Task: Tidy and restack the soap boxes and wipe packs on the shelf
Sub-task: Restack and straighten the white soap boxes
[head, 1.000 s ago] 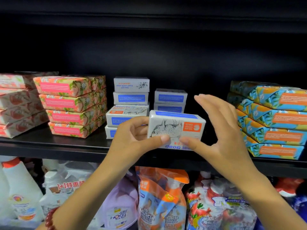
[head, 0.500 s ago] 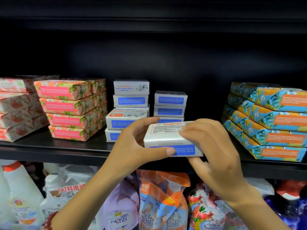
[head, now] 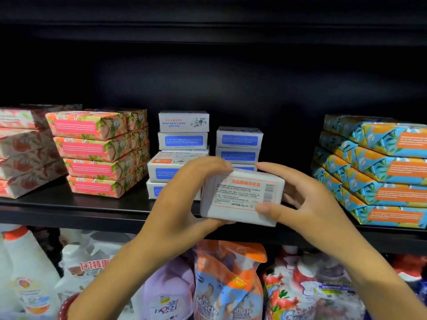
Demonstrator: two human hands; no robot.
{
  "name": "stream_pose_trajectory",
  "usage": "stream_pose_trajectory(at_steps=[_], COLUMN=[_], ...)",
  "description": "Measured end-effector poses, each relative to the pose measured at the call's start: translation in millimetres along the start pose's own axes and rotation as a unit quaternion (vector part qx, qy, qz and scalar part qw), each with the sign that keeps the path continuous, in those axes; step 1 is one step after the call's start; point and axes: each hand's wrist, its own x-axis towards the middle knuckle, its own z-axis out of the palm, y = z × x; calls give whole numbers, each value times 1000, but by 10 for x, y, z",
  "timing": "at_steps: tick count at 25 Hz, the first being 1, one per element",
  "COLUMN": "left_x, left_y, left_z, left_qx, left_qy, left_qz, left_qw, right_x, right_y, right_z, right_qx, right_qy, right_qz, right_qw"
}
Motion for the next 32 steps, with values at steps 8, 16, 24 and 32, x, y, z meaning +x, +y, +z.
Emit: stream_pose_trajectory(at_steps=[8,16,24,32], left_x=[-61,-10,69,251], left_y=[-3,-21,-91,-414], left_z=[-83,-96,-441,-489], left_qx=[-158,-306,-226,-103], left_qy=[-7,27,122,147], left_qz=[-202,-272,-242,-253], left_qw=[967,912,936,951], right_x=[7,46,8,-38], right_y=[-107,41,91,272], right_z=[130,321,280,300], right_qx=[-214,-211,-168,-298], right_qy=[133,168,126,-50], right_qz=[-204,-299,-126,-15], right_qw=[946,916,970,953])
